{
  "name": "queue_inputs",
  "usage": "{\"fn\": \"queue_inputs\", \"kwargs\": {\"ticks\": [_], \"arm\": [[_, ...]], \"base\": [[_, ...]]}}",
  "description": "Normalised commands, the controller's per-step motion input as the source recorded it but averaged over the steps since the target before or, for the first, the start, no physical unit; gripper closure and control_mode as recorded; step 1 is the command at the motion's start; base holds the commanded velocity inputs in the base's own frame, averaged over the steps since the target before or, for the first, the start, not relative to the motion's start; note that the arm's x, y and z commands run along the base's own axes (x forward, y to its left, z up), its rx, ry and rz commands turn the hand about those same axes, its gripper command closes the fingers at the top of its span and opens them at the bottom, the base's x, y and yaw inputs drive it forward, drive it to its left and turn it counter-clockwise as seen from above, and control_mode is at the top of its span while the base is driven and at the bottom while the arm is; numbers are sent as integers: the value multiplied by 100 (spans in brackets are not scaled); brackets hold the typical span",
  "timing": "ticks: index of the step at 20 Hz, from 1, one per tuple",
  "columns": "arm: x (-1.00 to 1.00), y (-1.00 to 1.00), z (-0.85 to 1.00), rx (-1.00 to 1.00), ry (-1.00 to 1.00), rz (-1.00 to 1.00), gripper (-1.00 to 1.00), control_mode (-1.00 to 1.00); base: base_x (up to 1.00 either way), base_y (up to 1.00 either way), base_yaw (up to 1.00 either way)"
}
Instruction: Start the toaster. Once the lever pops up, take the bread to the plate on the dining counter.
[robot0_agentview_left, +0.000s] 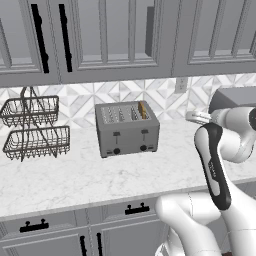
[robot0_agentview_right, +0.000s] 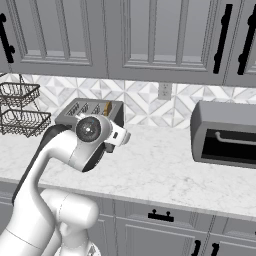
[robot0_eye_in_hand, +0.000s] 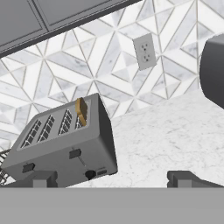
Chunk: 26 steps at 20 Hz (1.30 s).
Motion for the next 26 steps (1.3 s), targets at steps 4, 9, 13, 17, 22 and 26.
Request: {"fn": "queue_inputs", "kwargs": {"ticks": [4, 9, 13, 17, 22, 26], "arm": [[0, 0, 0, 0, 0, 0, -100, -100], [0, 0, 0, 0, 0, 0, -100, -100], [0, 0, 0, 0, 0, 0, -100, -100], [0, 0, 0, 0, 0, 0, -100, -100], [0, 0, 0, 0, 0, 0, -100, -100], [0, 0, 0, 0, 0, 0, -100, -100]], "base": [[0, 0, 0], [0, 0, 0], [0, 0, 0], [0, 0, 0], [0, 0, 0], [0, 0, 0]]}}
